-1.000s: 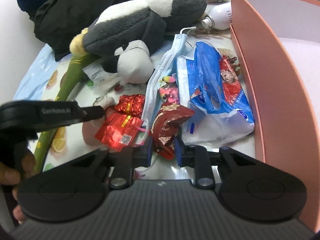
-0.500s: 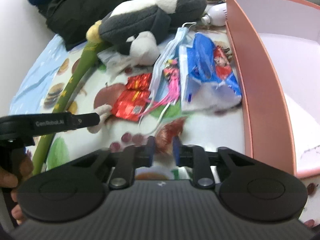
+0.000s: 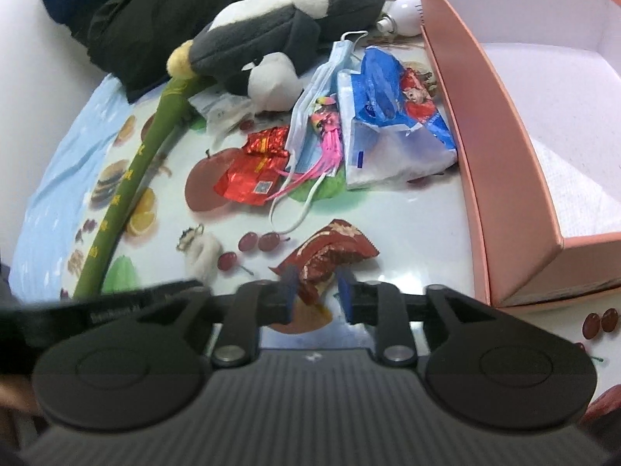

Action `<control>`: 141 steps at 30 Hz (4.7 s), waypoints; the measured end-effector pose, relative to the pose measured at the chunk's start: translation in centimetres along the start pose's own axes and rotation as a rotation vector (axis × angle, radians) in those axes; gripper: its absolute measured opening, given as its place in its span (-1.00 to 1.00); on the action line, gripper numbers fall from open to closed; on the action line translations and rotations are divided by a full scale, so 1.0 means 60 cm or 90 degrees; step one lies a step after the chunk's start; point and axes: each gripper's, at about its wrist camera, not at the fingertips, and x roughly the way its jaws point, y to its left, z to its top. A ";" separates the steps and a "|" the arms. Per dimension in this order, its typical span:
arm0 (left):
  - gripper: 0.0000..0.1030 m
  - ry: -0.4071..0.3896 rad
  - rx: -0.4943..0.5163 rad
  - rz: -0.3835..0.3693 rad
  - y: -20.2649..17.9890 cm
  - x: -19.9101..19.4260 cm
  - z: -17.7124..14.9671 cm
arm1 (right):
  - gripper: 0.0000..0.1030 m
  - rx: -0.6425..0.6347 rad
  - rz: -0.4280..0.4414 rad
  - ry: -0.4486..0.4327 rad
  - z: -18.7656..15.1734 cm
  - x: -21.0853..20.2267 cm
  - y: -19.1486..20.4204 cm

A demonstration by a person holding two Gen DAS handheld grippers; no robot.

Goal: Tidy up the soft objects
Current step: 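Grasp the white fluffy hair tie with the left gripper while the right holds the wrapper, then carry both items into the pink box and open both grippers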

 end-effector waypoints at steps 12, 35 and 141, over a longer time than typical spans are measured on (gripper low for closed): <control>-0.02 -0.006 -0.015 0.007 0.014 -0.002 0.005 | 0.28 0.071 -0.033 0.021 0.015 0.061 0.014; 0.20 -0.004 0.019 0.075 -0.028 0.035 0.049 | -0.35 -0.036 -0.066 0.048 -0.006 0.037 -0.007; -0.51 0.062 0.260 -0.105 -0.554 0.184 0.135 | -0.29 0.092 -0.135 -0.029 0.161 -0.101 -0.402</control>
